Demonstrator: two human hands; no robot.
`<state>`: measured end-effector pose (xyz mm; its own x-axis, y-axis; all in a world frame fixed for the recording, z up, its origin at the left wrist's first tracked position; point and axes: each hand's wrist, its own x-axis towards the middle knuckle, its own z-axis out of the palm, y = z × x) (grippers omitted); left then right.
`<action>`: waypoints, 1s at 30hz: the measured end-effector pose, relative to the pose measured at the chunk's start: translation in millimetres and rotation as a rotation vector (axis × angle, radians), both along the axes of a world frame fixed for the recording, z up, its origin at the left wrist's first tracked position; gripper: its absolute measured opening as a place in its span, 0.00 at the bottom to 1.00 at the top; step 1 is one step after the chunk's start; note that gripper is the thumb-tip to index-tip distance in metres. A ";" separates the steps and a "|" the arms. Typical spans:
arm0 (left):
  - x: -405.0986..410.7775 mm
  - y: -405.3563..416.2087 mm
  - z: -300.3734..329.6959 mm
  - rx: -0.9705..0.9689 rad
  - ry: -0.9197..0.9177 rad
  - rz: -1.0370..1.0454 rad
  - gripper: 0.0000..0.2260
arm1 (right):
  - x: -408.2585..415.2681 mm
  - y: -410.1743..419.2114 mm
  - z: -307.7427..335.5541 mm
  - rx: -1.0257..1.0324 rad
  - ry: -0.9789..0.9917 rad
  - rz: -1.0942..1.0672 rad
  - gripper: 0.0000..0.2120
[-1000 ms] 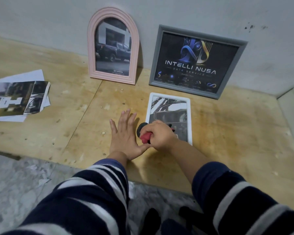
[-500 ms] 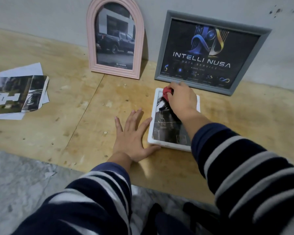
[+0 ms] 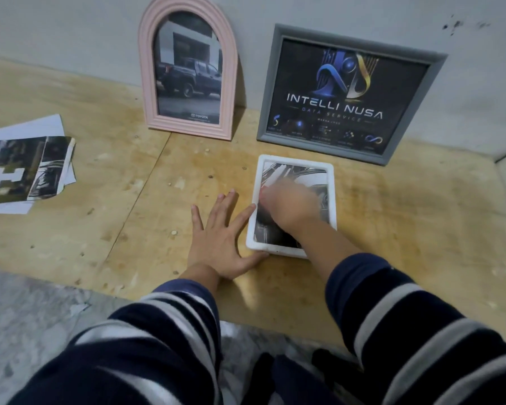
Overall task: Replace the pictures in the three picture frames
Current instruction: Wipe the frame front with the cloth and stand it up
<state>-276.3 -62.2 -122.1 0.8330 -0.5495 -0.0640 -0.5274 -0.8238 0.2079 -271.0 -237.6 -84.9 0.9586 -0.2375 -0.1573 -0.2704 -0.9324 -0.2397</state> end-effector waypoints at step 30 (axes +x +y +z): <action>0.9 -0.3 -5.4 -0.022 -0.054 0.005 0.42 | 3.9 -31.0 -5.2 -0.109 0.024 -0.085 0.19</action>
